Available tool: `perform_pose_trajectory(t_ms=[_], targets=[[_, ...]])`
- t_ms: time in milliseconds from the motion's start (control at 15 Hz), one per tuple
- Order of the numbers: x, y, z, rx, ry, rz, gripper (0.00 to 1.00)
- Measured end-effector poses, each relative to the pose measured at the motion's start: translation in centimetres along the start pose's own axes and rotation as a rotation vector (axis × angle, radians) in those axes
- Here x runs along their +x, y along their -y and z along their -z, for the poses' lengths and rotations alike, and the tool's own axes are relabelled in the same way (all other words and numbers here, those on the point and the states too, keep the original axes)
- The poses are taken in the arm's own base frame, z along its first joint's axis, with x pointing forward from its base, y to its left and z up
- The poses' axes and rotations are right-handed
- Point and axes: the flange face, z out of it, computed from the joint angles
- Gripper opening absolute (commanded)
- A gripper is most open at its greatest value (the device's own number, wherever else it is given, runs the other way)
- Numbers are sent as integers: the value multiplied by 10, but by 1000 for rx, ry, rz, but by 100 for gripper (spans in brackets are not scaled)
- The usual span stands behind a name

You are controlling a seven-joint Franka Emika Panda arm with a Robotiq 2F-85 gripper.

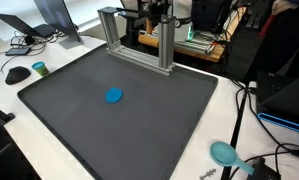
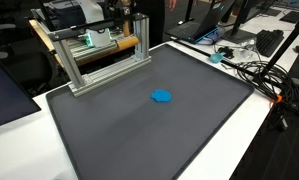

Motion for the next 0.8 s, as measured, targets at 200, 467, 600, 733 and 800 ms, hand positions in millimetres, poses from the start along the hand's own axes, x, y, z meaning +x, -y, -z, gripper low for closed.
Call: perform_pose_trajectory(t_ms=[200, 467, 600, 733, 800], targets=[[1, 1, 3, -2, -10, -17, 100], [2, 3, 12, -3, -33, -44, 100], [4, 3, 20, -2, -51, -51, 100], [8, 2, 30, -1, -74, -55, 100], [11, 2, 36, -1, -87, -56, 100]])
